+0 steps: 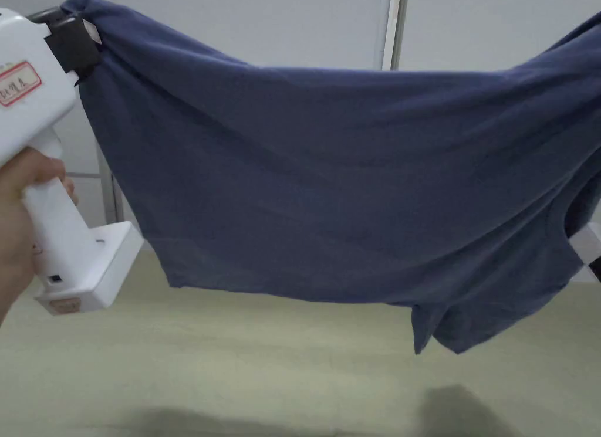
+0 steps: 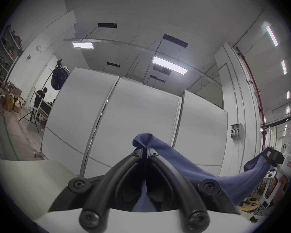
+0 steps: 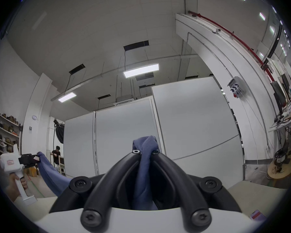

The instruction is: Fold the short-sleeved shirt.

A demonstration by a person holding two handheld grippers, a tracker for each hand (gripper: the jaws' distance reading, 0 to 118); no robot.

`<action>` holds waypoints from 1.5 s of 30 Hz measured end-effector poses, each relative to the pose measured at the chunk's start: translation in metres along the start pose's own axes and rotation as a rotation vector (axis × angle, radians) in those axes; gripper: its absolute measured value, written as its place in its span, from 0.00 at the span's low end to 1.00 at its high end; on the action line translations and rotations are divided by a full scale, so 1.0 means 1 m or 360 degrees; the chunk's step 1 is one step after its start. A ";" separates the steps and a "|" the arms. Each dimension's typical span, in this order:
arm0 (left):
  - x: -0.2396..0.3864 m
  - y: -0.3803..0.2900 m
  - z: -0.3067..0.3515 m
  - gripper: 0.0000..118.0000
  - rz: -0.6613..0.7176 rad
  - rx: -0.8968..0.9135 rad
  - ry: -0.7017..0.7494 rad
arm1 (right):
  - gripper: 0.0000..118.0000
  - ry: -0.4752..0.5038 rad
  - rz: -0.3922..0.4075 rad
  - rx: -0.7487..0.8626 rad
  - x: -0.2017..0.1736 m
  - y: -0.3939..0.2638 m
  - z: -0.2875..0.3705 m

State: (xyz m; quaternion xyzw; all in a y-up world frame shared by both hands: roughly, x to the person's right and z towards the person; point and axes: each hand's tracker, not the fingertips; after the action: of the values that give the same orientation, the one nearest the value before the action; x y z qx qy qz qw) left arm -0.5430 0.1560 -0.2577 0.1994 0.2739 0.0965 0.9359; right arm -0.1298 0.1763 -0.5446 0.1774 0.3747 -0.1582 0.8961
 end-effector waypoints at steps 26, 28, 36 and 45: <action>-0.063 -0.179 0.385 0.03 -0.0067 -0.1483 0.0259 | 0.04 -0.0241 -0.0043 -0.1547 -0.005 -0.144 0.426; -0.068 -0.184 0.397 0.03 -0.0022 -0.1550 0.0266 | 0.04 -0.0295 -0.0048 -0.1662 -0.003 -0.148 0.443; -0.074 -0.227 0.408 0.03 -0.0241 -0.1881 0.0300 | 0.04 -0.0456 -0.0206 -0.2104 0.031 -0.191 0.470; -0.079 -0.213 0.443 0.43 -0.0282 -0.1827 0.0313 | 0.44 -0.0496 -0.0140 -0.2088 0.035 -0.195 0.487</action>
State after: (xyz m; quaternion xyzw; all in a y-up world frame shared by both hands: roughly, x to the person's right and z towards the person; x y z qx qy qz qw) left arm -0.3494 -0.2008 0.0310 -0.3726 0.2792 0.1687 0.8688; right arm 0.1121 -0.2147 -0.2892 -0.4437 0.2663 0.0420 0.8547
